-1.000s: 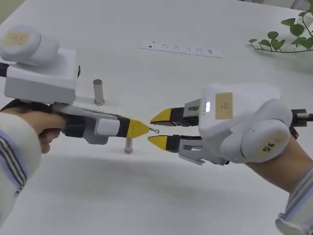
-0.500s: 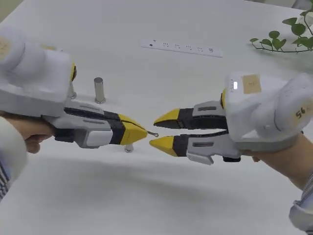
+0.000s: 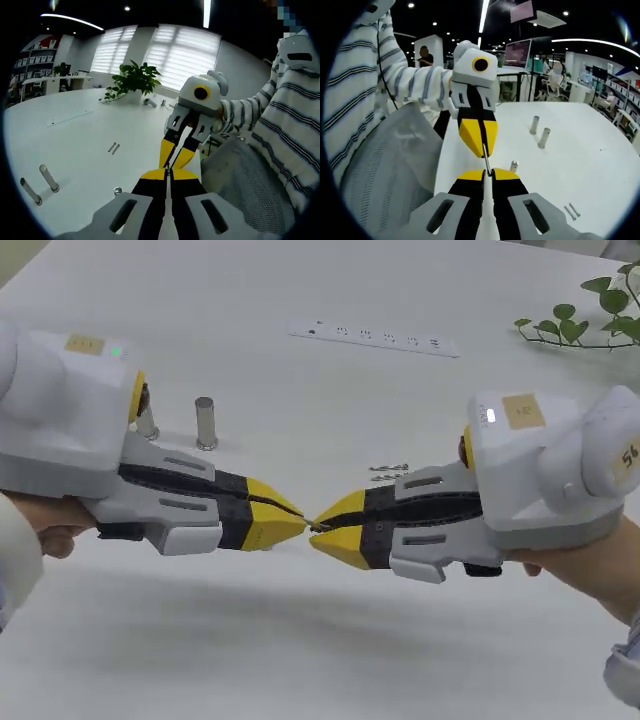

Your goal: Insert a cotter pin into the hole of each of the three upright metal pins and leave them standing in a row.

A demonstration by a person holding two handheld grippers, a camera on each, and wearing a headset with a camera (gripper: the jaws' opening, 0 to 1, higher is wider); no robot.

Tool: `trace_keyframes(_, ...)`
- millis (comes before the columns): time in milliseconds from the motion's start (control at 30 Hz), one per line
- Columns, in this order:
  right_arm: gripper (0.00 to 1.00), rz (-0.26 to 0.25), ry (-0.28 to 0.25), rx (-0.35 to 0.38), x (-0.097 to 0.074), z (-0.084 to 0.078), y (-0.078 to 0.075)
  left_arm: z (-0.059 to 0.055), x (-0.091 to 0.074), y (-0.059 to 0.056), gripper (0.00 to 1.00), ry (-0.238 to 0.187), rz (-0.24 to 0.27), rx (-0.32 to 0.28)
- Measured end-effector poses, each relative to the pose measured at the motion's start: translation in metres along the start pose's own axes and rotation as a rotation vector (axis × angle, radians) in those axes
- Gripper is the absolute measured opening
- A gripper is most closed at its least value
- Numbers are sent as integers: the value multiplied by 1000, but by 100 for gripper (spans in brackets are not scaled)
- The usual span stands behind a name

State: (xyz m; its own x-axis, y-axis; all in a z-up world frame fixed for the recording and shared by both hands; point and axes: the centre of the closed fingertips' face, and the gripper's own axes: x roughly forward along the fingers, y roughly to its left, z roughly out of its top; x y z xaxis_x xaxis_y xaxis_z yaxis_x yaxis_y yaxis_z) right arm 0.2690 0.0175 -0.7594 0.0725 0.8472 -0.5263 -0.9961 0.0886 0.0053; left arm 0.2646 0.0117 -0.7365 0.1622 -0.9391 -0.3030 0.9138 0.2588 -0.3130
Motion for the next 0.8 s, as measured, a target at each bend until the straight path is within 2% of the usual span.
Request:
trace_keyframes(67,6,6,7,-7,0,-1,2,0,3,-4,0,1,-4,5)
trace_keyframes(133,5,9,11,-7,0,-2,3,-1,1,0,0,3,-6,7)
trace_keyframes(267,5,20,24,-11,0,-3,5,-5,2,-2,0,22,-11,50)
trace_keyframes(400,4,35,36,-22,0,-5,8,-9,1,-2,0,31,-21,63)
trace_keyframes(467,4,42,39,-28,0,-5,9,-12,0,-2,0,46,-18,43)
trace_keyframes(567,4,53,49,-35,-1,-5,10,-12,-1,-2,0,36,-16,44)
trace_keyframes(800,3,60,84,-66,1,-6,7,-18,-5,9,0,45,30,24)
